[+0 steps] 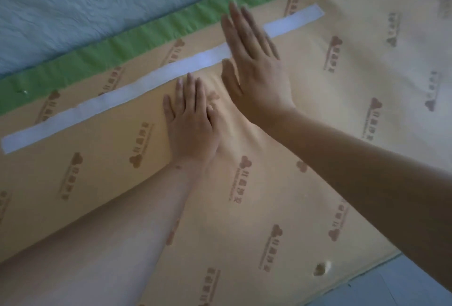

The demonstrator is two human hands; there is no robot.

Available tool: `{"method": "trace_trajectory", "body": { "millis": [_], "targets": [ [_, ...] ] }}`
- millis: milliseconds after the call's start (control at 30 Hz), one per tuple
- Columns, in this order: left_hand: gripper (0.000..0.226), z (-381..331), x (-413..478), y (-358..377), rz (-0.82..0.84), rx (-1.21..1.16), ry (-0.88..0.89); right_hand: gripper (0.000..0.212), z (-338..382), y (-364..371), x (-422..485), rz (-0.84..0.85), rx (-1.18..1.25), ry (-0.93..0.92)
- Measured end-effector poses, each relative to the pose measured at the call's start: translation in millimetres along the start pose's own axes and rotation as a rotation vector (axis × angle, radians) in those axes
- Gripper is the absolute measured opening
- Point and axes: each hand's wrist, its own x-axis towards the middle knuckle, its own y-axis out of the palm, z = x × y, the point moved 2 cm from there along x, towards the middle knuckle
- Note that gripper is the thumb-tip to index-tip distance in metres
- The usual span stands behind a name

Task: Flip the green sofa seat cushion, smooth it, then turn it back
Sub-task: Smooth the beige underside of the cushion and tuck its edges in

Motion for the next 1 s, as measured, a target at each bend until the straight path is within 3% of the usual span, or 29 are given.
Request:
{"method": "trace_trajectory", "body": {
  "millis": [33, 133, 300, 400, 433, 533, 567, 633, 700, 833, 933, 1000],
  "targets": [
    [0.06, -5.9, 2.3, 1.3, 0.007, 0.0, -0.011, 0.059, -9.6, -0.4, -3.4, -0.008, -0.01, -0.014],
    [0.061, -27.2, 8.8, 4.7, 0.046, 0.001, 0.049, 0.06, -32.0, 15.6, -26.8, 0.289, -0.095, -0.084],
    [0.062, -52.8, 22.5, 8.8, 0.039, 0.014, 0.059, 0.058, -39.7, -10.0, 4.5, 0.012, 0.022, 0.026],
    [0.062, -69.4, 30.3, 13.2, 0.046, -0.013, 0.115, 0.063, -67.8, 1.0, -15.1, 0.302, -0.014, 0.024],
    [0.062, -75.7, 34.3, 14.2, 0.033, -0.02, 0.121, 0.061, -75.5, -0.5, -7.3, 0.293, -0.006, 0.024],
    [0.061, -91.9, 40.9, 16.3, 0.042, -0.049, 0.084, 0.054, -87.3, -31.1, 17.9, -0.001, 0.03, 0.09],
    [0.062, -97.5, 42.6, 16.6, 0.045, -0.069, 0.086, 0.056, -97.1, -33.3, 12.2, -0.009, 0.019, 0.099],
    [0.063, -105.2, 42.6, 15.4, 0.055, -0.092, 0.097, 0.061, -114.6, -23.0, -16.3, 0.232, -0.025, 0.082],
    [0.063, -115.5, 45.8, 16.8, 0.038, -0.084, 0.108, 0.063, -135.7, -18.9, -12.6, 0.338, -0.034, 0.082],
    [0.066, -143.2, 47.5, 20.9, 0.046, -0.124, 0.019, 0.056, -155.8, -44.9, 11.8, -0.017, 0.021, 0.16],
    [0.063, -171.6, 51.9, 24.2, 0.033, -0.102, 0.073, 0.057, -174.8, -27.4, -14.5, 0.19, -0.022, 0.058],
    [0.06, -193.6, 58.3, 28.9, 0.012, -0.072, 0.143, 0.056, -191.5, -32.6, -0.6, 0.15, -0.02, 0.026]
  ]
}}
